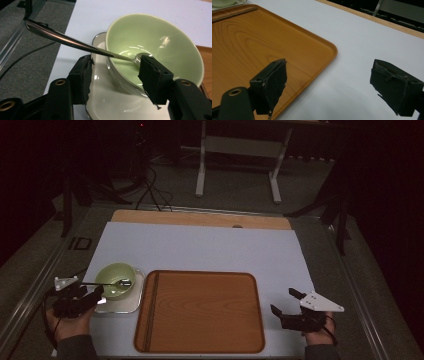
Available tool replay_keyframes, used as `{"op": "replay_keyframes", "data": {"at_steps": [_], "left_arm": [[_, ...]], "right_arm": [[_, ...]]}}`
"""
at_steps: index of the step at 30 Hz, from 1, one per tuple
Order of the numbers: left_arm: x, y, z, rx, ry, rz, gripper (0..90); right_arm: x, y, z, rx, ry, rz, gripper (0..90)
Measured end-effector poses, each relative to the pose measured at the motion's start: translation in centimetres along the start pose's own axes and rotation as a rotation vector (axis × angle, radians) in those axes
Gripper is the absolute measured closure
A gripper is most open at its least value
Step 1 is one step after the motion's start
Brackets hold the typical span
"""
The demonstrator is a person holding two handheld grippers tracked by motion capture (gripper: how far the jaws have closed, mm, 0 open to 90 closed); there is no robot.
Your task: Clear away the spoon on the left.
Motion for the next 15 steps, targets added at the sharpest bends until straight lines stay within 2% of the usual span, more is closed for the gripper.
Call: {"op": "replay_keyframes", "data": {"at_steps": [13,15], "left_arm": [[-0.9,-1.3,0.9,0.089,0.034,-0.004,52.5],[-1.0,-1.5,1.0,0.110,0.039,-0.020,54.4]], "right_arm": [[-0.1,0.0,-0.1,0.001,-0.005,-0.001,13.3],[-0.1,0.0,-0.1,0.000,-0.008,-0.001,13.3]]}}
Point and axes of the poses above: each handheld gripper's, and its own axes: x roughly backward along the jaws, z roughly out of its top, y roughly to its right, the point moved 4 cm from there along -x, roughly forward along the jaws
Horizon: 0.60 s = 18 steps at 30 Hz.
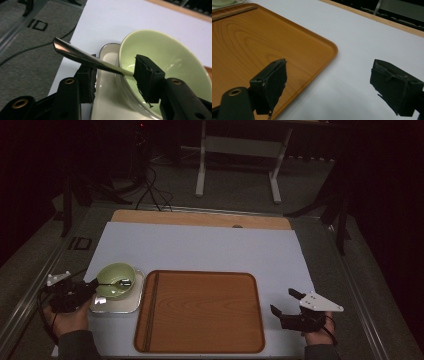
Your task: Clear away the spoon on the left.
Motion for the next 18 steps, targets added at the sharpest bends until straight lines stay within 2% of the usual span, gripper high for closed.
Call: {"op": "replay_keyframes", "data": {"at_steps": [3,8,11,18], "left_arm": [[0.0,-0.3,0.2,0.026,0.014,-0.002,58.4],[0.1,-0.3,0.2,0.032,0.017,-0.009,67.8],[0.4,-0.2,0.4,0.034,0.036,-0.005,70.1],[1.5,0.6,1.0,-0.011,0.090,-0.013,77.4]], "right_arm": [[0.0,0.0,0.0,-0.001,-0.001,0.000,13.3],[0.0,0.0,0.0,-0.002,-0.001,0.002,13.3],[0.0,0.0,0.0,-0.002,0.000,0.001,13.3],[0.0,0.0,0.0,-0.004,-0.002,0.003,13.3]]}}
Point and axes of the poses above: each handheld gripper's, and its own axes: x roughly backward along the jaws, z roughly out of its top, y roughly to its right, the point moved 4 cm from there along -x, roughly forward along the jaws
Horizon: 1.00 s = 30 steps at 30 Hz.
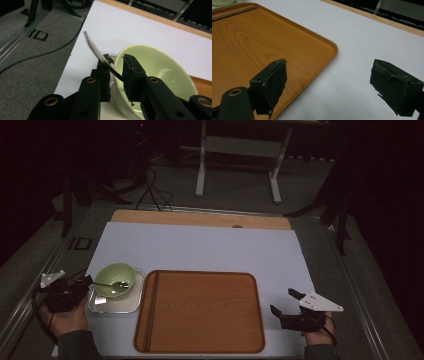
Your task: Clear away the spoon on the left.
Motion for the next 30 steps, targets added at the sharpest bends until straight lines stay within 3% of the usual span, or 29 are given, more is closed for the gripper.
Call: {"op": "replay_keyframes", "data": {"at_steps": [7,11,12,13,14,23,26,30], "left_arm": [[0.5,2.2,0.9,-0.092,0.026,-0.029,83.2],[0.4,3.6,1.4,-0.140,0.037,-0.071,87.3],[0.2,4.3,1.6,-0.170,0.041,-0.088,87.9],[0.2,4.3,1.6,-0.170,0.041,-0.088,88.3],[0.1,4.9,1.9,-0.203,0.042,-0.099,88.6],[-0.6,7.5,2.3,-0.332,0.066,-0.126,88.2],[-1.0,8.5,2.5,-0.399,0.068,-0.123,88.0],[-1.1,9.0,2.8,-0.417,0.079,-0.124,88.2]], "right_arm": [[-0.1,0.0,0.0,0.005,-0.002,0.002,13.3],[-0.2,0.0,0.0,0.007,-0.003,0.003,13.3],[-0.2,0.0,0.0,0.007,-0.004,0.003,13.3],[-0.2,0.0,0.0,0.007,-0.004,0.003,13.3],[-0.2,0.0,0.0,0.006,-0.005,0.003,13.3],[-0.3,-0.2,0.0,0.024,-0.019,-0.001,13.3],[-0.3,-0.1,0.0,0.024,-0.017,-0.002,13.3],[-0.3,-0.1,0.0,0.024,-0.017,-0.002,13.3]]}}
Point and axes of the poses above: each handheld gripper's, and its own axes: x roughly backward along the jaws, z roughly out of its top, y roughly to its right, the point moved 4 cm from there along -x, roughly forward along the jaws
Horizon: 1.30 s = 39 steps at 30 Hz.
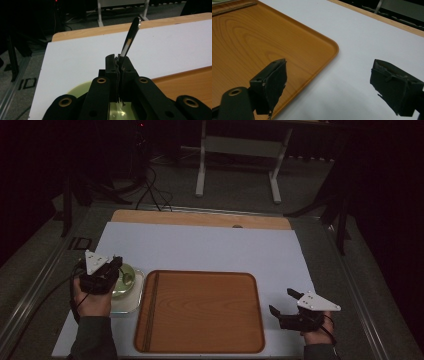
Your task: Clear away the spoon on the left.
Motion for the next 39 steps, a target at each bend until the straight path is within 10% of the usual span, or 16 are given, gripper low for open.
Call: {"op": "replay_keyframes", "data": {"at_steps": [25,39], "left_arm": [[4.4,2.2,4.0,-0.057,0.080,-0.072,89.4],[4.7,5.0,2.0,-0.072,0.016,-0.184,89.4]], "right_arm": [[0.0,0.0,0.0,-0.001,0.001,0.000,13.3],[-0.1,0.0,0.0,0.000,0.000,0.002,13.3]]}}
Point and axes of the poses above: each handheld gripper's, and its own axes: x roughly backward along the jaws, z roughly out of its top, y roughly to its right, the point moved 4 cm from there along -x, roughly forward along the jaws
